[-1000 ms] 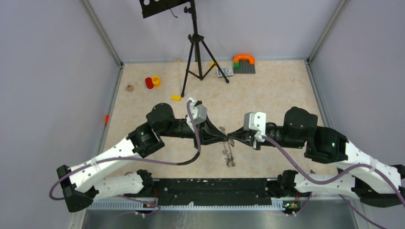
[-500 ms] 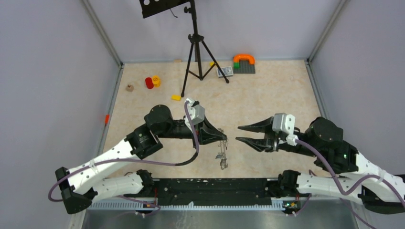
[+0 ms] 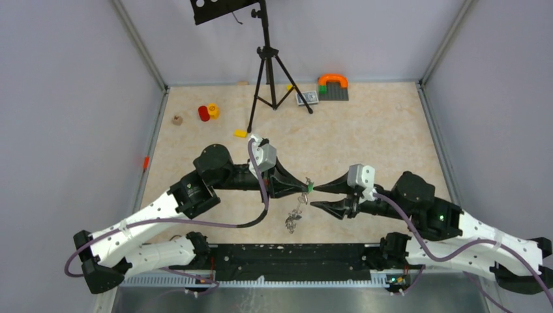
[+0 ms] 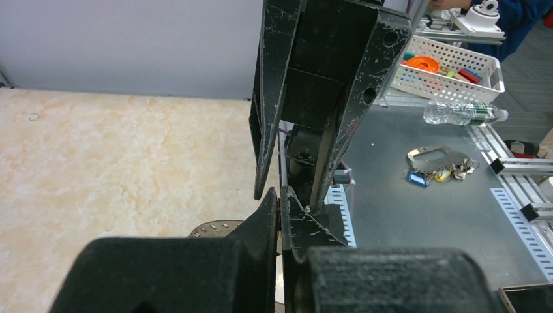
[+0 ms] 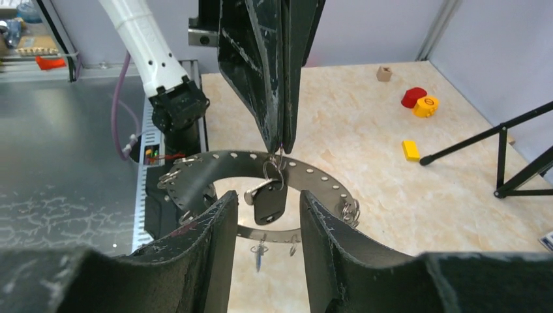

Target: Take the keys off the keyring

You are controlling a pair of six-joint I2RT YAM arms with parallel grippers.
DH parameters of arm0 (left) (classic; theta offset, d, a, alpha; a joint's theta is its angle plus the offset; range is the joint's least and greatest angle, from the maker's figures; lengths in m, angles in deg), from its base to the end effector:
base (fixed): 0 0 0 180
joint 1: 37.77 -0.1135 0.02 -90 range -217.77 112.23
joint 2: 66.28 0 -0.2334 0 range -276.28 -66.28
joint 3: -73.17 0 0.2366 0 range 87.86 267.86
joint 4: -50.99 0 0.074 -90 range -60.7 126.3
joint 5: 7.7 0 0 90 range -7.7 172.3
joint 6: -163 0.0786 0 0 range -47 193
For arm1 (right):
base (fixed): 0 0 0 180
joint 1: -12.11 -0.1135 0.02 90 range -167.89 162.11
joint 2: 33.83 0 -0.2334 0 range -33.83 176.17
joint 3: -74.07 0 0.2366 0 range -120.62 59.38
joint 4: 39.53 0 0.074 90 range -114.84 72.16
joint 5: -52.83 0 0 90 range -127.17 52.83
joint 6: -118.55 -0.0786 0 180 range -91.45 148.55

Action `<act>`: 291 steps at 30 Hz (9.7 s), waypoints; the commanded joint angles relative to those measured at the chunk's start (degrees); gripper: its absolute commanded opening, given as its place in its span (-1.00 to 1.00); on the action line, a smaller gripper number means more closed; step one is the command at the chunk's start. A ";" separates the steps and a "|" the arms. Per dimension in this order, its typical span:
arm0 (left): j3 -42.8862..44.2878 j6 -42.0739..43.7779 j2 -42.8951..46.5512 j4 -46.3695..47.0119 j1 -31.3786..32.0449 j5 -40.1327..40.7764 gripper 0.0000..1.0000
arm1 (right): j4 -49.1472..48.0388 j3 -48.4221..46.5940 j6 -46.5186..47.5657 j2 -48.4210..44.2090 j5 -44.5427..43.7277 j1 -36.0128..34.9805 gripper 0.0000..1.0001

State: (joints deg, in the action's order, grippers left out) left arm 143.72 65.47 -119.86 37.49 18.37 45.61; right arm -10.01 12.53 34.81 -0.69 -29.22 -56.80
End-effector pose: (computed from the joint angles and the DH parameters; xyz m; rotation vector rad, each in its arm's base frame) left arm 0.0972 -0.2292 0.3787 1.1662 1.2199 -1.3405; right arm 0.0562 0.1761 0.3507 -1.1096 1.2549 0.9512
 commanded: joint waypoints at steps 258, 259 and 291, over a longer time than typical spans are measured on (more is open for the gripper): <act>-4.15 -1.10 5.27 10.85 -0.03 -7.31 -1.00 | -18.48 -3.34 -10.05 5.50 1.95 -0.36 -1.00; -4.26 -1.01 5.48 10.77 -0.02 -6.78 -1.00 | -18.25 -3.34 -9.92 5.35 1.41 -0.40 -1.00; -8.55 -4.43 9.89 20.94 0.02 -1.75 -1.00 | -29.24 8.95 -14.12 1.45 2.79 -0.43 -0.21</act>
State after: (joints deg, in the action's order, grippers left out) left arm 133.75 61.91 -111.10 53.62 18.37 44.56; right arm -36.76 20.81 21.89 0.47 -26.97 -56.75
